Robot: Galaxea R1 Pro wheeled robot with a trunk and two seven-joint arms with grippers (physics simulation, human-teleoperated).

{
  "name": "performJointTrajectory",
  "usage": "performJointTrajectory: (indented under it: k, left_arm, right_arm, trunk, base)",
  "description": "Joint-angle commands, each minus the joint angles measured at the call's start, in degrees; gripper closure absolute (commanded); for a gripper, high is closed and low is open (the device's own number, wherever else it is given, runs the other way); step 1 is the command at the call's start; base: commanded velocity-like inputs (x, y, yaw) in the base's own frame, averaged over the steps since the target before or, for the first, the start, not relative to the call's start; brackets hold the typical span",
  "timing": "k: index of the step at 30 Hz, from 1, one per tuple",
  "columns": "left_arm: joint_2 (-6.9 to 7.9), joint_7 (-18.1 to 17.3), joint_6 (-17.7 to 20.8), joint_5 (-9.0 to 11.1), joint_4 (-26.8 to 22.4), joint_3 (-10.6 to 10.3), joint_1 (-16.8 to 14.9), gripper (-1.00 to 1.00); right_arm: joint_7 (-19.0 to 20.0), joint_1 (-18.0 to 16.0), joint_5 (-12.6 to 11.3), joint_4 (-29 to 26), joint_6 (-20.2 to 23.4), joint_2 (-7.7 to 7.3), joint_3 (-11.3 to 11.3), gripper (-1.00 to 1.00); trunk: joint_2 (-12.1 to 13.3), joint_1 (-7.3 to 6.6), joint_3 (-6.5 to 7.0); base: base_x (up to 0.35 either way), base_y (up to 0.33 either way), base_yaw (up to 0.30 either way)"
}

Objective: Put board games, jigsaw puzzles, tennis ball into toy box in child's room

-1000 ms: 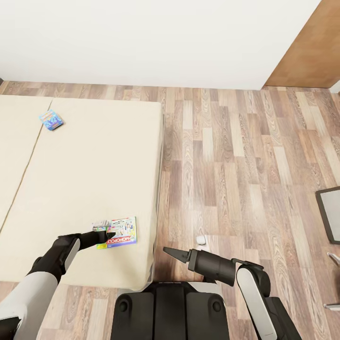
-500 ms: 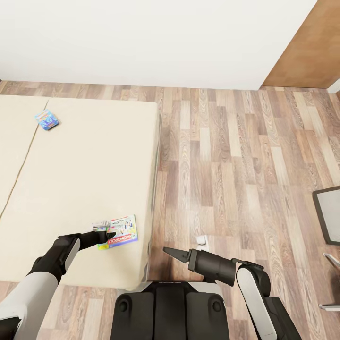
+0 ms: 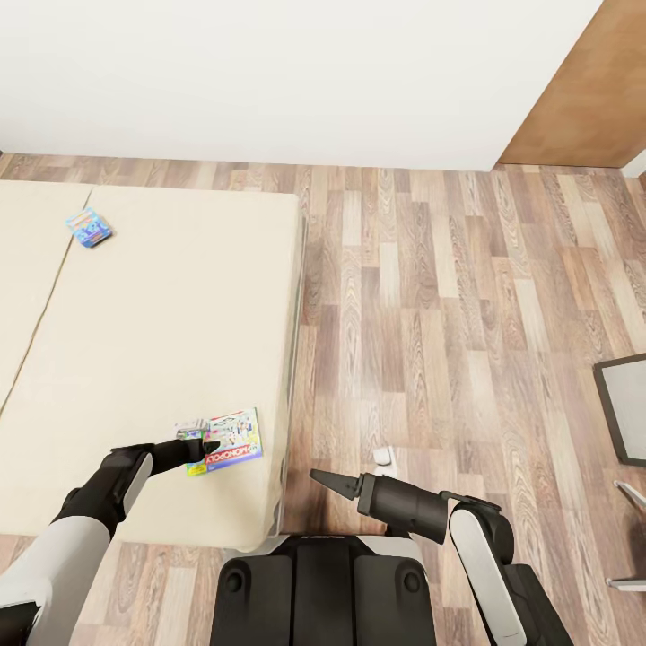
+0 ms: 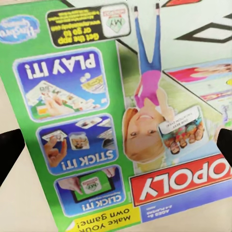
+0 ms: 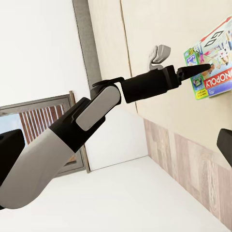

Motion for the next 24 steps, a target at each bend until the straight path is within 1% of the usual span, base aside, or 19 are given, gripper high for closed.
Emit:
performJointTrajectory:
  k: [1, 19, 21, 24]
  left_arm:
    - [-0.03, -0.3, 0.4, 0.0, -0.1, 0.2, 0.0, -1.00]
    - [-0.03, -0.6, 0.6, 0.1, -0.1, 0.2, 0.0, -1.00]
    - [-0.03, -1.2, 0.6, 0.1, -0.1, 0.2, 0.0, -1.00]
    - [-0.03, -3.4, 0.7, 0.0, -0.1, 0.2, 0.0, -1.00]
  right_arm:
    - [0.2, 0.0, 0.1, 0.0, 0.3, 0.03, -0.1, -1.00]
    - [0.2, 0.0, 0.1, 0.0, 0.3, 0.03, -0.1, -1.00]
    - [0.2, 0.0, 0.1, 0.0, 0.3, 0.03, -0.1, -1.00]
    - [0.2, 0.0, 0.1, 0.0, 0.3, 0.03, -0.1, -1.00]
  trunk:
    - [-0.1, 0.03, -0.06]
    - [-0.1, 0.03, -0.06]
    - [-0.1, 0.03, -0.06]
    - [-0.1, 0.03, -0.06]
  base:
    - [0.000, 0.000, 0.000]
    - [0.000, 0.000, 0.000]
    - [0.000, 0.000, 0.000]
    - [0.000, 0.000, 0.000]
